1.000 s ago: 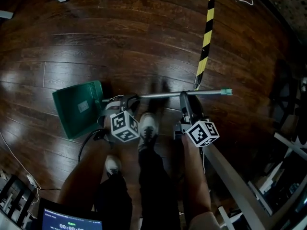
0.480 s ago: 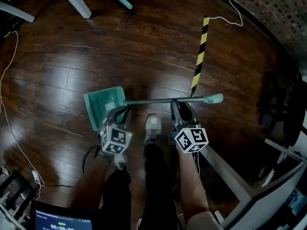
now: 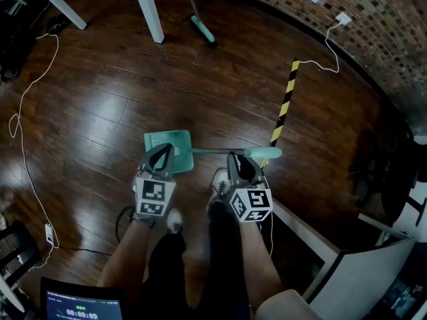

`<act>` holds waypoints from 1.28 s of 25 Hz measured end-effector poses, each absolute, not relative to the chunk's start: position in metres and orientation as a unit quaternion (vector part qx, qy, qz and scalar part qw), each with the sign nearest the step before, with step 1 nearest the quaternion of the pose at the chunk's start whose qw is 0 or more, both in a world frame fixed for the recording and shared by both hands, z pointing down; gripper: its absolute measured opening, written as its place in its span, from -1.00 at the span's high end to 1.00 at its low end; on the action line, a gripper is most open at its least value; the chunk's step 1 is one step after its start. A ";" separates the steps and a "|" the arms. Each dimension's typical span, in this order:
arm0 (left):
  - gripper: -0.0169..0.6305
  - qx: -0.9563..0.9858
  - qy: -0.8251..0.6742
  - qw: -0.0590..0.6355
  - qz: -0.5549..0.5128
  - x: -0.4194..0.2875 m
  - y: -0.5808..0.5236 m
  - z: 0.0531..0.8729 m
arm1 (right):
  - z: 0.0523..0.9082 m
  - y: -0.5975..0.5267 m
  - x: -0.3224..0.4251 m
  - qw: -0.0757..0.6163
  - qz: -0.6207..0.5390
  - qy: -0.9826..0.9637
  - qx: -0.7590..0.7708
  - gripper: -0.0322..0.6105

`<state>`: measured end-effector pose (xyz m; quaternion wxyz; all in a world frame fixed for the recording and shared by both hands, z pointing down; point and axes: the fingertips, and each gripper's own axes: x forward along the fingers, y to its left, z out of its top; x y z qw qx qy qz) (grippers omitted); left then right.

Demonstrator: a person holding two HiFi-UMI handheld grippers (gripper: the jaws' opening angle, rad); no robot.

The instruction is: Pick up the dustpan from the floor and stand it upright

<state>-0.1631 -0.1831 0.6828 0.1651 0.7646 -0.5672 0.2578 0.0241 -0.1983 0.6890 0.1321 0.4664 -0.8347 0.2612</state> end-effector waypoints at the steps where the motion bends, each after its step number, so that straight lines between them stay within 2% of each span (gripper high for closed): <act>1: 0.94 0.759 -0.576 0.167 0.254 -0.172 -0.178 0.675 | 0.685 -0.192 0.015 0.139 0.262 -0.836 0.461 0.61; 9: 0.94 0.735 -0.602 0.195 0.245 -0.215 -0.117 0.623 | 0.659 -0.132 -0.040 0.195 0.269 -0.849 0.410 0.61; 14: 0.94 0.742 -0.606 0.178 0.224 -0.239 -0.094 0.567 | 0.621 -0.108 -0.066 0.242 0.222 -0.865 0.379 0.86; 19: 0.94 0.771 -0.572 0.169 0.221 -0.249 -0.058 0.513 | 0.551 -0.102 -0.072 0.275 0.170 -0.870 0.372 0.86; 27: 0.94 0.786 -0.575 0.136 0.182 -0.262 -0.019 0.403 | 0.377 -0.068 -0.054 0.202 0.114 -0.855 0.463 0.86; 32: 0.94 0.802 -0.569 0.068 0.168 -0.245 -0.018 0.321 | 0.289 -0.054 -0.034 0.137 0.093 -0.856 0.489 0.86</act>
